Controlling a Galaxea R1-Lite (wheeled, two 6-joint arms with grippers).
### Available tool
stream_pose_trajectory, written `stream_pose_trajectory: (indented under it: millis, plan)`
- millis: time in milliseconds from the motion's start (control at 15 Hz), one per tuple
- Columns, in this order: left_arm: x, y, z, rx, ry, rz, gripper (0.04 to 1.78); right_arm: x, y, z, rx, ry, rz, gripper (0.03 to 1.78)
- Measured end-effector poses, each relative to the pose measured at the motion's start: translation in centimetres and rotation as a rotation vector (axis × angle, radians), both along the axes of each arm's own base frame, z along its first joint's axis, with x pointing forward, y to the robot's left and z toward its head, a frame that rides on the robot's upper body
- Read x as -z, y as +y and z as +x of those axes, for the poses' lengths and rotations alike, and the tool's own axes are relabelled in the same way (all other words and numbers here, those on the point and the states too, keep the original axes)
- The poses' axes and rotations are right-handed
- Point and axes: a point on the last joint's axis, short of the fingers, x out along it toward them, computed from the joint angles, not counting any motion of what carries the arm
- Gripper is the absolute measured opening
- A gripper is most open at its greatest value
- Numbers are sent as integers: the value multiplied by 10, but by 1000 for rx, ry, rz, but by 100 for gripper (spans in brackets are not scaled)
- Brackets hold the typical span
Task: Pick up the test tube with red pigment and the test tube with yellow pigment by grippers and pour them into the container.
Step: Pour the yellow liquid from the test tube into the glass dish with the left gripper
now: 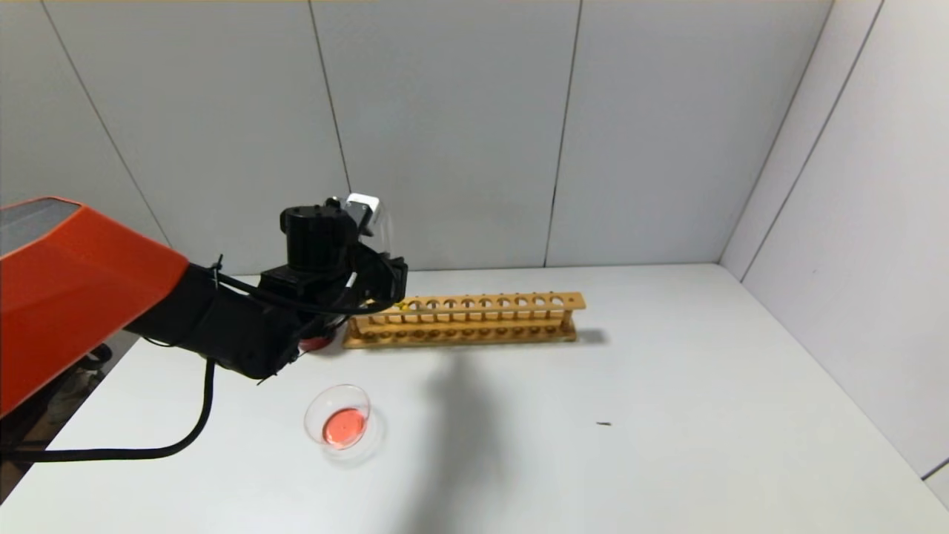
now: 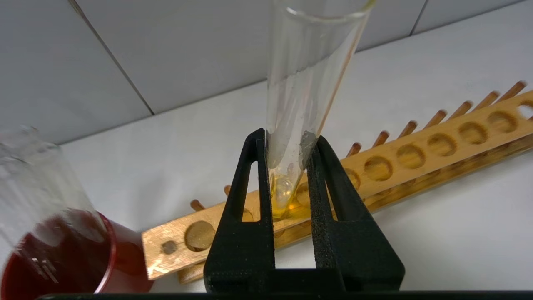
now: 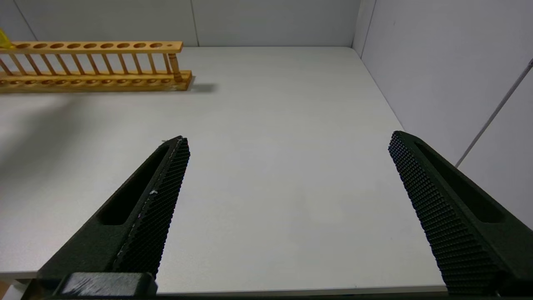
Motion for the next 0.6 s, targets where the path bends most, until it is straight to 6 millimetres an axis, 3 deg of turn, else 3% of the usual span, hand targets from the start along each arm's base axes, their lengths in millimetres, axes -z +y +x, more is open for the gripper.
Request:
stream_pose_trajectory:
  millis: [400,600]
  plan:
    - [-54,5,-27,23,-80,27,30,0,0,0,0,0,0,175]
    - [-67,14,-52,43,-95,111,30,0,0,0,0,0,0,175]
